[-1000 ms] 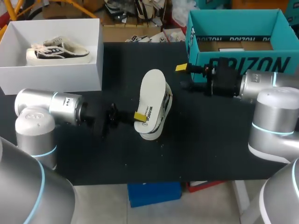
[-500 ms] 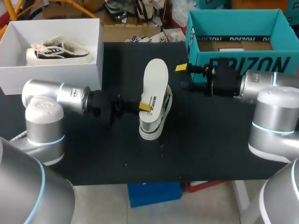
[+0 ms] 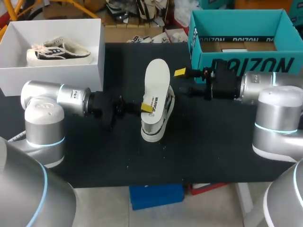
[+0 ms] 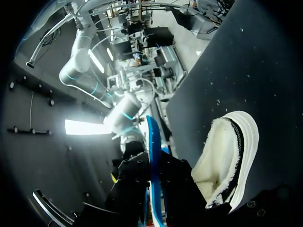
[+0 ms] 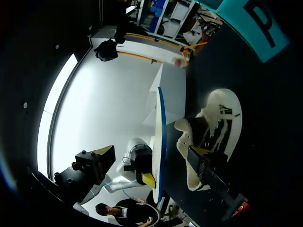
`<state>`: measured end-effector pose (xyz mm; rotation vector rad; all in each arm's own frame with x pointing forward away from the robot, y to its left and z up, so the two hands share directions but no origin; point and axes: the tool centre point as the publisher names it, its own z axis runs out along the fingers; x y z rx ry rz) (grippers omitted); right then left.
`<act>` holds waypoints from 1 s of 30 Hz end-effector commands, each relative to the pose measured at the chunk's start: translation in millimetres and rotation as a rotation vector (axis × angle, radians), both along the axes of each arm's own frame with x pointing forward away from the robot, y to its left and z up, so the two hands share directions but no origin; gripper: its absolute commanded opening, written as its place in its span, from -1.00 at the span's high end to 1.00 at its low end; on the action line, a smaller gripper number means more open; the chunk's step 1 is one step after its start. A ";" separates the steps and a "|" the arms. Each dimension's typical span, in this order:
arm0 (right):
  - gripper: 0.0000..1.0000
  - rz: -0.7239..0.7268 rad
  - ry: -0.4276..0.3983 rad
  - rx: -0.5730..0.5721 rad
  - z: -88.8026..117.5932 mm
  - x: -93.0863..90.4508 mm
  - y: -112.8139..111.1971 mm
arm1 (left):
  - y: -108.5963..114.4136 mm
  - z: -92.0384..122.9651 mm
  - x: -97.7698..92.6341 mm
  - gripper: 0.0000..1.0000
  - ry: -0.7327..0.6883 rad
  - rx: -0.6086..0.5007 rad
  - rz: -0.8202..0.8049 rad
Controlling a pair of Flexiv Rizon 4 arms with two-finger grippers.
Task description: Take the shoe out of the shoebox, open the shoe tongue, remove and reinsert the insole, then place the shoe into the shoebox
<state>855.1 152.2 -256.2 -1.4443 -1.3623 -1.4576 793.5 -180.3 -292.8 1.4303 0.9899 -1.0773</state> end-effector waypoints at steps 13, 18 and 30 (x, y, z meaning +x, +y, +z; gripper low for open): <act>-0.71 0.160 0.082 -0.024 -23.7 4.0 39.8 | -0.9 -0.5 -0.6 1.00 -0.002 0.002 0.001; -0.21 0.166 0.092 -0.027 -25.4 2.8 43.4 | -0.9 -0.5 -0.6 1.00 -0.002 0.002 0.001; 0.15 0.180 0.096 -0.035 -27.1 7.0 50.2 | -0.9 -0.5 -0.6 1.00 -0.002 0.002 0.001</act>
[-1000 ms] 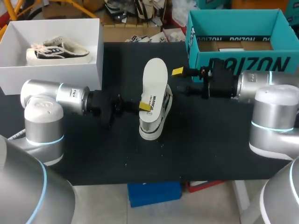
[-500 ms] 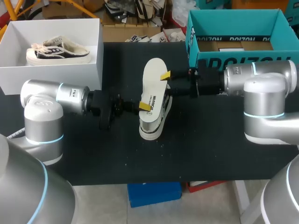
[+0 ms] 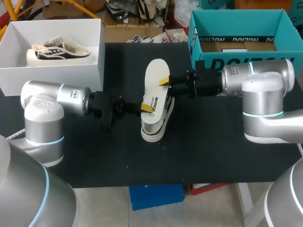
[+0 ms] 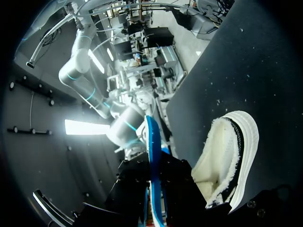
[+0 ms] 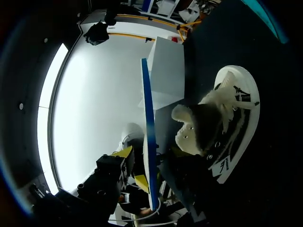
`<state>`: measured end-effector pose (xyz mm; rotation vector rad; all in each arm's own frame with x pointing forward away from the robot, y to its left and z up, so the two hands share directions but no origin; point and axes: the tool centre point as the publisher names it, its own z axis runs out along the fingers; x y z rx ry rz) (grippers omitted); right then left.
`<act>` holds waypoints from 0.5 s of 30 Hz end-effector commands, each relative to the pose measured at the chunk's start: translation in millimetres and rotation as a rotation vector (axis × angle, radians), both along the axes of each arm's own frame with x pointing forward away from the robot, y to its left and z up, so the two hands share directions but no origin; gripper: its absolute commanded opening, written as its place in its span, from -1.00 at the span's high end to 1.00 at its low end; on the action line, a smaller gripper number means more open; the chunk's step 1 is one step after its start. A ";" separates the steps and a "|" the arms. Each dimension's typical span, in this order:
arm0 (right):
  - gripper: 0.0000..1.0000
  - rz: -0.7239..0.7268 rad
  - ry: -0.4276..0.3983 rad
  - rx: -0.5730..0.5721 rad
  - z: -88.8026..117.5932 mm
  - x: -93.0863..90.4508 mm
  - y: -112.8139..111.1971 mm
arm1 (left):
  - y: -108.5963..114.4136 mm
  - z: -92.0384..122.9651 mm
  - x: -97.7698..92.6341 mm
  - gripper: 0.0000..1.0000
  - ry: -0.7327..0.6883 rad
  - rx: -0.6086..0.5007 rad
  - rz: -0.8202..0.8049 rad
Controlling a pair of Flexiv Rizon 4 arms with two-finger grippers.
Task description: Take the shoe out of the shoebox, open the shoe tongue, remove and reinsert the insole, then place the shoe into the shoebox
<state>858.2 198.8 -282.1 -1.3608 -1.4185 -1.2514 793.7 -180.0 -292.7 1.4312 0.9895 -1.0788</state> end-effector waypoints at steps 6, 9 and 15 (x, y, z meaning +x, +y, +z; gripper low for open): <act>0.30 0.022 0.008 -0.008 -3.5 5.6 7.4 | -1.2 -0.6 -0.8 1.00 -0.003 0.002 0.003; 1.00 0.030 0.019 -0.020 -4.6 4.8 9.0 | -1.2 -0.6 -0.8 1.00 -0.003 0.002 0.003; 1.00 0.030 0.019 -0.020 -4.6 4.8 9.0 | -1.2 -0.6 -0.8 1.00 -0.003 0.002 0.003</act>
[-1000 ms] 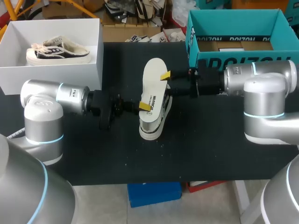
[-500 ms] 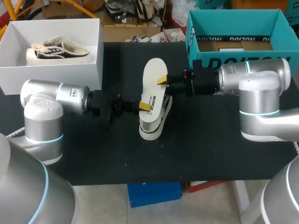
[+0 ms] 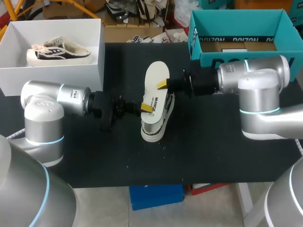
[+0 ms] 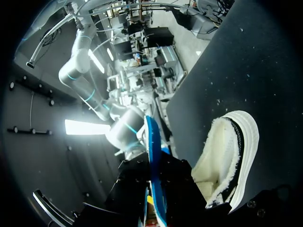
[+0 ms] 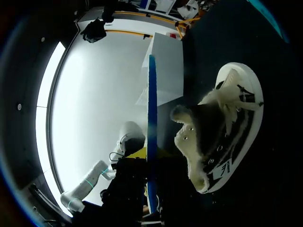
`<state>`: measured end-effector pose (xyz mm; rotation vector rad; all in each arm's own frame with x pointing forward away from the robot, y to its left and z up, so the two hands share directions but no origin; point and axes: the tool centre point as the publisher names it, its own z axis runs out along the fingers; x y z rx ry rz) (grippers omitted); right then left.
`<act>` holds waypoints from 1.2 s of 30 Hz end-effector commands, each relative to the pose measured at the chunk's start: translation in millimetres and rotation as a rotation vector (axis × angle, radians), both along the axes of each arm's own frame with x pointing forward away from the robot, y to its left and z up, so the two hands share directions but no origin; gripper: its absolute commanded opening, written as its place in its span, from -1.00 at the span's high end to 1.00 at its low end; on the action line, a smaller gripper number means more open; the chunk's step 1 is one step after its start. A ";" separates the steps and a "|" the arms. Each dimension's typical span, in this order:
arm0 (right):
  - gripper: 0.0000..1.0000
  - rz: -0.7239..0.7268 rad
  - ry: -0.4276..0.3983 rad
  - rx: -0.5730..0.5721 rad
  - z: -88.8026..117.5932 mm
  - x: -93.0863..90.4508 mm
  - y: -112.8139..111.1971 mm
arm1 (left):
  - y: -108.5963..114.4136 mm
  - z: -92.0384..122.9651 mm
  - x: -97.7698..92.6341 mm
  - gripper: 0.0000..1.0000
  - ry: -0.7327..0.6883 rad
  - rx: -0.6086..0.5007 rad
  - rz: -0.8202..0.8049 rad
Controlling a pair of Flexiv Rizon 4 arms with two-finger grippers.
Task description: Take the shoe out of the shoebox, open the shoe tongue, remove and reinsert the insole, then place the shoe into the shoebox
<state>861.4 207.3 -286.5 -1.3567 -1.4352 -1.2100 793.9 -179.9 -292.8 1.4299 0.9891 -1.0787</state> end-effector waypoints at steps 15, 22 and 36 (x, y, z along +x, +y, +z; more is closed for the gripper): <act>1.00 0.003 0.002 -0.003 -0.2 1.5 0.4 | 40.6 18.5 -10.6 -1.00 -0.070 0.519 0.053; 1.00 0.003 0.002 -0.003 -0.2 1.5 0.4 | 54.6 22.9 -16.4 -1.00 -0.454 1.108 0.032; 1.00 0.003 0.002 -0.003 -0.2 1.5 0.4 | 35.1 43.4 -18.4 -1.00 -0.682 1.514 0.035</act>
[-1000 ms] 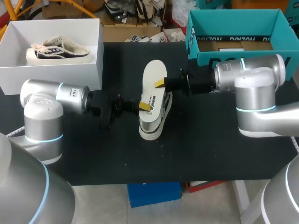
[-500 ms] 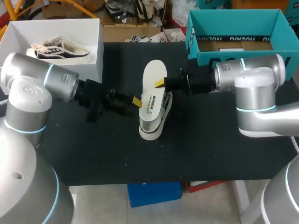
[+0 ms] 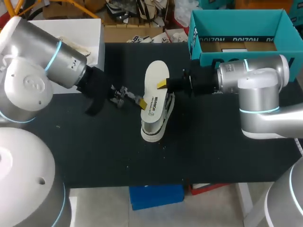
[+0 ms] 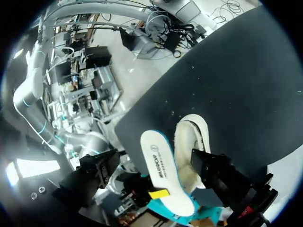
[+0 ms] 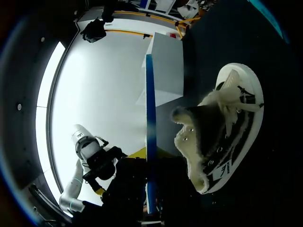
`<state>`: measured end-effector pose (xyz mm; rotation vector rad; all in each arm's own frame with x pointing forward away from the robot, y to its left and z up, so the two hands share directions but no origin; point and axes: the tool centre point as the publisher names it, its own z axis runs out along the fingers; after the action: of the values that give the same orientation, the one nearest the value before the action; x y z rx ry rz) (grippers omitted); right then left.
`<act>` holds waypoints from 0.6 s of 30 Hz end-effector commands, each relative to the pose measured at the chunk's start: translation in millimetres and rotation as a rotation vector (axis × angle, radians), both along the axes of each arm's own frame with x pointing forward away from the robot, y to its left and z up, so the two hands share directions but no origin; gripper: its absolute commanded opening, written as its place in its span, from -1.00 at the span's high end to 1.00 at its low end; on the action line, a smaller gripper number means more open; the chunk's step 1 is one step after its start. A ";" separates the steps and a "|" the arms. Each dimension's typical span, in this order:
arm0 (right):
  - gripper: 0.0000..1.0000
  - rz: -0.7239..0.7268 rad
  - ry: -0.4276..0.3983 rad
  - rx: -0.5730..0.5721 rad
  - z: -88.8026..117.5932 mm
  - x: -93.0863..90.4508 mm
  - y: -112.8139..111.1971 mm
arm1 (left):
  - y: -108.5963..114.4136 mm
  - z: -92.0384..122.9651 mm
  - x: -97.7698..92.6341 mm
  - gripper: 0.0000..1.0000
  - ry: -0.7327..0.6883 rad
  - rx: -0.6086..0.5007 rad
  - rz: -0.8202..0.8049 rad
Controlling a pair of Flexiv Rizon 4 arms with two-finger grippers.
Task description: Take the shoe out of the shoebox, open the shoe tongue, remove and reinsert the insole, then place the shoe into the shoebox
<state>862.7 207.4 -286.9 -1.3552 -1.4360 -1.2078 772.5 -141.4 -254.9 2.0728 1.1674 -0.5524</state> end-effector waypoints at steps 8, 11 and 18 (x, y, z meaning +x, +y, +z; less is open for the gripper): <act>1.00 0.001 0.001 -0.002 0.2 0.3 0.3 | -3.3 5.5 3.0 -1.00 -0.428 0.835 0.045; 1.00 0.001 0.001 -0.002 0.2 0.3 0.3 | -6.1 3.7 0.8 -1.00 -0.369 0.814 0.052; 1.00 0.001 0.001 -0.002 0.2 0.3 0.3 | -12.3 -1.3 15.8 -1.00 -0.132 0.906 0.193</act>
<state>862.7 207.4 -286.9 -1.3552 -1.4360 -1.2077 776.4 -140.5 -256.1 2.4176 1.3269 -0.1773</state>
